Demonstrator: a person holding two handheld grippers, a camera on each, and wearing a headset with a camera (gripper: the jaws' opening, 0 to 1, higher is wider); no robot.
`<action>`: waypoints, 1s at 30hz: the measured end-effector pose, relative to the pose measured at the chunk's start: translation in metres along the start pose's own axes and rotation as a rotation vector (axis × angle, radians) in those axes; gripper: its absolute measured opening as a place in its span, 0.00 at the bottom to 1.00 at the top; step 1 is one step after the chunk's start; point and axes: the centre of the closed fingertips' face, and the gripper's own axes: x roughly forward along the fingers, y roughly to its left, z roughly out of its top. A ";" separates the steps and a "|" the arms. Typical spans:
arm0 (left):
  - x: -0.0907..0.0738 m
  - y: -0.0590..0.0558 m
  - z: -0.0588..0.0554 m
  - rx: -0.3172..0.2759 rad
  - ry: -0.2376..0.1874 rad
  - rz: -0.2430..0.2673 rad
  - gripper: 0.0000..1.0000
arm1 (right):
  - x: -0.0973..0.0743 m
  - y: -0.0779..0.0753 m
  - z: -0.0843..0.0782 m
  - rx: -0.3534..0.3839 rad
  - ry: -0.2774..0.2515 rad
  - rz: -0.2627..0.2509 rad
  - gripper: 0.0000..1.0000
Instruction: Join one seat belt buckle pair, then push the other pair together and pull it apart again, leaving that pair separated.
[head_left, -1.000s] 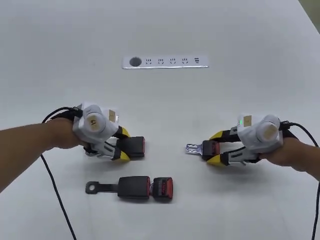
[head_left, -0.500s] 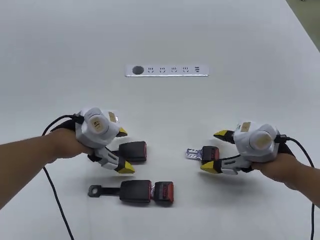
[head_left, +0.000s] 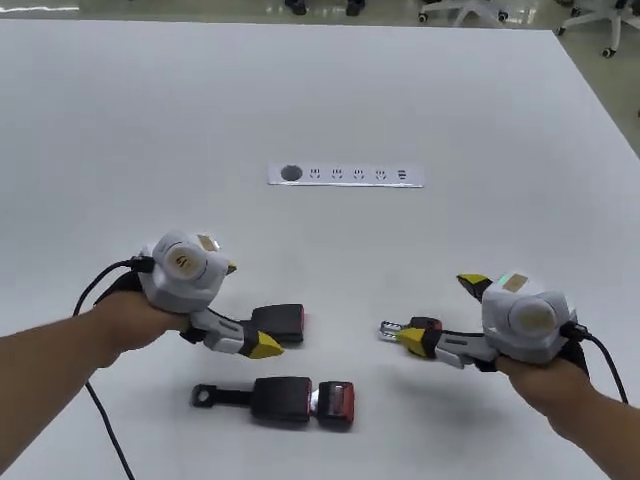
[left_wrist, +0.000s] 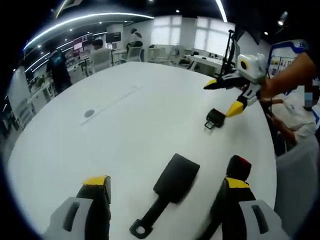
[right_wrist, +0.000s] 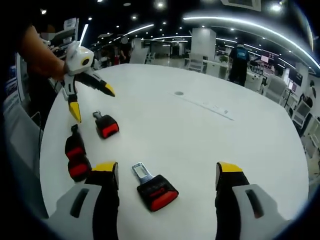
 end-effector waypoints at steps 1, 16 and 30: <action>-0.004 0.002 0.001 -0.032 -0.023 0.021 0.95 | -0.002 -0.001 0.003 0.015 -0.017 -0.015 0.82; -0.057 -0.005 -0.010 -0.206 -0.180 0.141 1.00 | -0.033 0.014 0.013 0.082 -0.102 -0.117 0.90; -0.107 -0.041 -0.032 -0.261 -0.278 0.158 1.00 | -0.071 0.059 0.012 0.055 -0.134 -0.136 0.95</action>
